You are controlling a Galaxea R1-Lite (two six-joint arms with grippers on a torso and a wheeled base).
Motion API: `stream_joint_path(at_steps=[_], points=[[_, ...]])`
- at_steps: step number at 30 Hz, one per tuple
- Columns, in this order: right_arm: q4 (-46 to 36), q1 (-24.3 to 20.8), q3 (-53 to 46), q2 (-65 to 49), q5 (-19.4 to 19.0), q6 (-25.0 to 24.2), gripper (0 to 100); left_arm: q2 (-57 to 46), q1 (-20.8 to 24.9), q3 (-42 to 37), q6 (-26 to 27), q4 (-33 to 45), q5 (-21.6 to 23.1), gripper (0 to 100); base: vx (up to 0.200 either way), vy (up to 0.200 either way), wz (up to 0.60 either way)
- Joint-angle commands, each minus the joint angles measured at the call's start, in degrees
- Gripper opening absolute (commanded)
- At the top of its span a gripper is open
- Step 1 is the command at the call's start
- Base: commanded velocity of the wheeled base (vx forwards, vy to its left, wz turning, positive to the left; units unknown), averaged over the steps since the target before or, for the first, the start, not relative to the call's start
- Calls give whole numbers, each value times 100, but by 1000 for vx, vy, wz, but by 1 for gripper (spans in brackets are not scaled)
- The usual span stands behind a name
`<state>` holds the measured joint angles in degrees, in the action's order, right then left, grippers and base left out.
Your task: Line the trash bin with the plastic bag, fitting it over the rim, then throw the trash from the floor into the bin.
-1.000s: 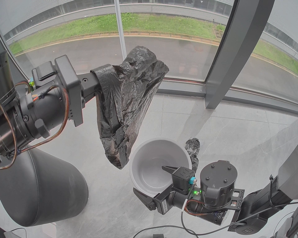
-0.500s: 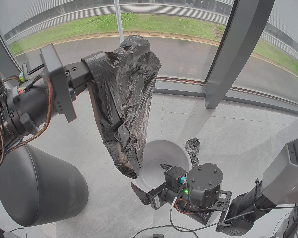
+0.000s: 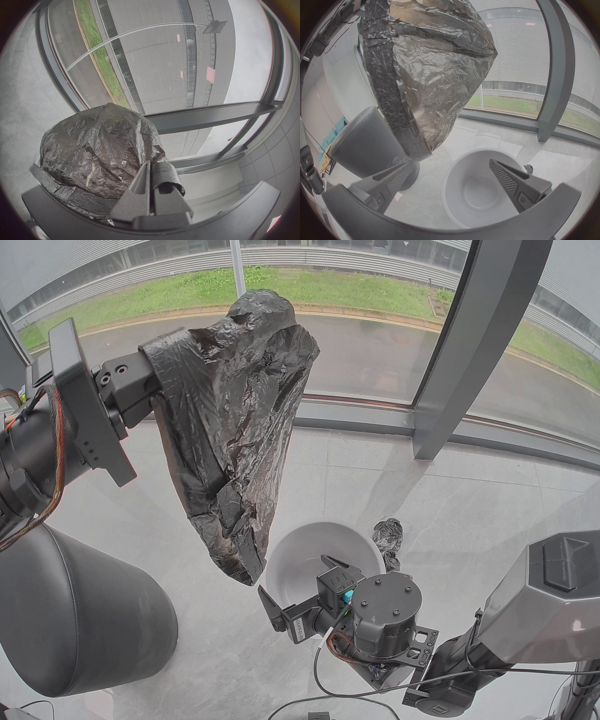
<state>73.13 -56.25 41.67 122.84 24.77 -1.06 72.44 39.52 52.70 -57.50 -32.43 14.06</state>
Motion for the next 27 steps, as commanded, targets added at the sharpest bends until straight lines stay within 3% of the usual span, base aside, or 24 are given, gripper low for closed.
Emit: stream_joint_path(at_steps=[1, 10, 27], points=[[78, -9, 17, 73, 1, 62, 100, -45, 3, -14, -33, 0, 1, 0, 0, 0, 0], [105, -115, 342, 187, 10, 343, 100, -63, 3, -14, -59, 0, 1, 0, 0, 0, 0], [105, -396, 298, 205, 10, 308, 100, -37, -6, -14, -59, 0, -8, 0, 0, 0, 0]])
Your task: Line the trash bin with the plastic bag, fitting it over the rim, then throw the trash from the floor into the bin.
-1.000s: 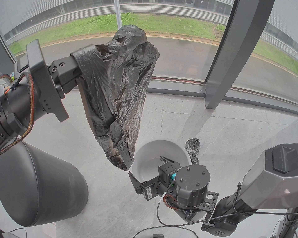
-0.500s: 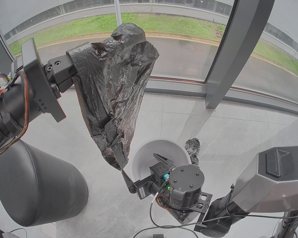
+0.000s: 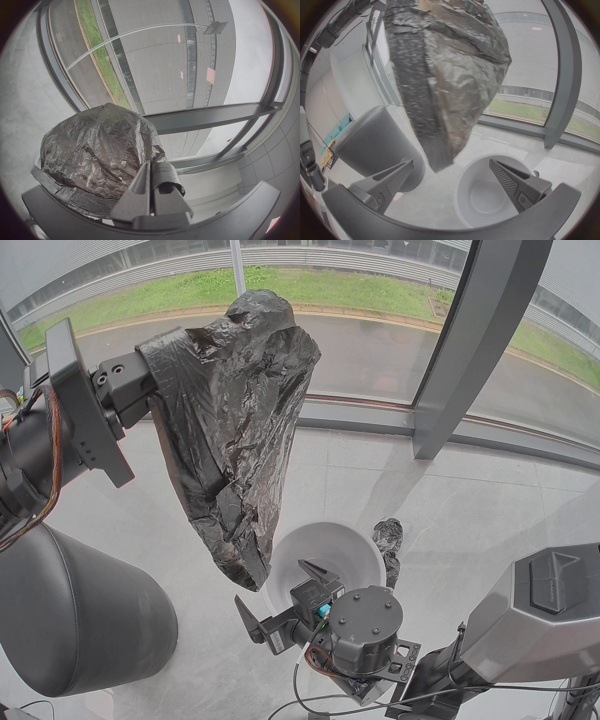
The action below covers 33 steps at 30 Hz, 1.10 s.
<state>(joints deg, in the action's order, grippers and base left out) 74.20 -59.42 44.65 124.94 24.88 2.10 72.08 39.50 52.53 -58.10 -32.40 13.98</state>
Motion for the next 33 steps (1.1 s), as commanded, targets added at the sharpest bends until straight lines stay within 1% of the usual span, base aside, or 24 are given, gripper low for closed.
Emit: stream_joint_path(at_steps=[1, 3, 6, 13, 18, 21, 23, 33], points=[[-2, -88, -1, -5, -1, -8, 100, -1, -3, 3, 0, -3, -1, 0, 0, 0, 0], [6, -158, -9, 4, 8, 1, 100, -1, -3, 3, 0, -12, -10, 0, 0, 0, 0], [6, -114, 35, 13, 105, 10, 100, -19, -3, -6, 0, -3, -1, 0, 0, 0, 0], [33, 220, 79, -31, 131, 36, 100, -45, 5, -15, 0, -3, 8, 0, 0, 0, 0], [244, 325, 149, -40, 175, 124, 100, -98, 5, -50, 9, -3, 17, 0, 0, 0, 0], [437, 325, 158, -31, 316, 265, 100, -142, 5, -76, -8, -3, 113, 0, 0, 0, 0], [499, 325, 158, -31, 316, 326, 100, -151, 5, -85, -52, -3, 122, 0, 0, 0, 0], [507, 317, 166, 101, 324, 326, 100, -151, 5, -85, -70, -3, 122, 0, 0, 0, 0]])
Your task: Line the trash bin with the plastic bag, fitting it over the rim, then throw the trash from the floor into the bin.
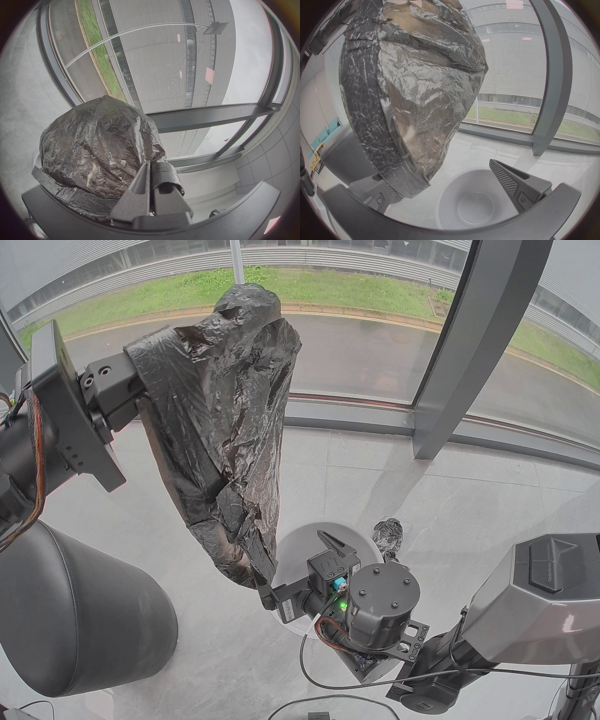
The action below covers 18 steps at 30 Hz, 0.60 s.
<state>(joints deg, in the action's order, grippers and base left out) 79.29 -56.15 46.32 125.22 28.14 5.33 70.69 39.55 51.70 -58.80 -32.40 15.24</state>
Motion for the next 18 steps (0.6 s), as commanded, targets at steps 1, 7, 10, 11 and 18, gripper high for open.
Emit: stream_joint_path(at_steps=[1, 7, 10, 11, 18], points=[[-1, -10, 17, 99, -1, 3, 100, -12, 0, -2, 0, -3, 5, 0, 0, 0, 0], [-1, 16, 43, 178, -1, 3, 100, -47, 0, -11, 0, -3, 5, 0, 0, 0, 0], [-1, 25, 43, 178, -1, 3, 100, -64, 0, -11, 0, -3, 14, 0, 0, 0, 0], [-1, 25, 43, 178, -1, 3, 0, -64, 0, -11, 0, -3, 14, 0, 0, 0, 0], [8, 25, 43, 196, -1, -5, 0, -108, 0, -28, 0, -3, 14, 0, 0, 0, 0]])
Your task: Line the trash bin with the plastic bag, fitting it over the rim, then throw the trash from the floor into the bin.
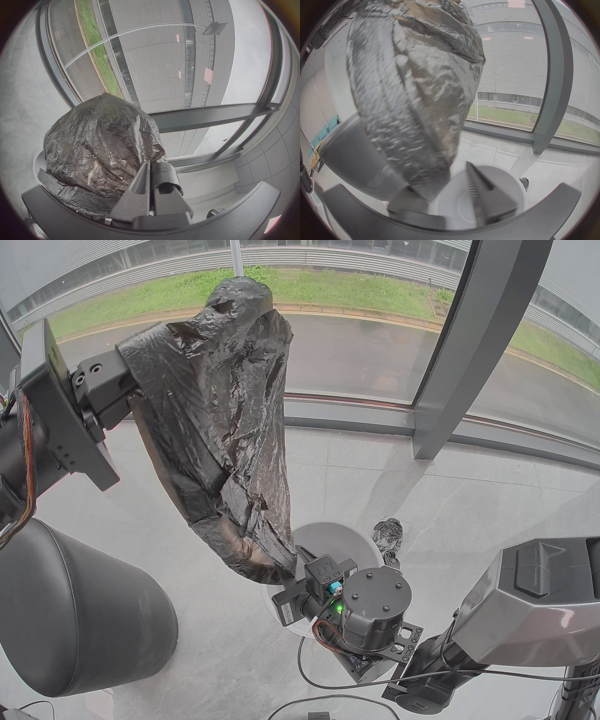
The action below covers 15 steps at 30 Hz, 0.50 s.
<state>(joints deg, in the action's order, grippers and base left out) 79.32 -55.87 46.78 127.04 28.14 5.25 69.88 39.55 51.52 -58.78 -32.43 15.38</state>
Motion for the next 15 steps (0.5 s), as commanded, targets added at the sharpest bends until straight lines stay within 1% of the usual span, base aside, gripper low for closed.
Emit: stream_joint_path(at_steps=[1, 10, 12, 15], points=[[4, -3, -2, 14, -1, -7, 0, -27, 0, -10, -2, 0, 0, 0, 0, 0, 0], [-22, 67, -90, -118, 8, 11, 0, -27, -8, -116, 16, 0, 0, 0, 0, 0, 0], [-128, 199, -186, -355, -1, 37, 0, -27, -26, -212, 69, 8, 0, 0, 0, 0, 0], [-576, 507, -345, -786, -19, 99, 0, -44, -35, -441, 236, 8, 0, 0, 0, 0, 0]])
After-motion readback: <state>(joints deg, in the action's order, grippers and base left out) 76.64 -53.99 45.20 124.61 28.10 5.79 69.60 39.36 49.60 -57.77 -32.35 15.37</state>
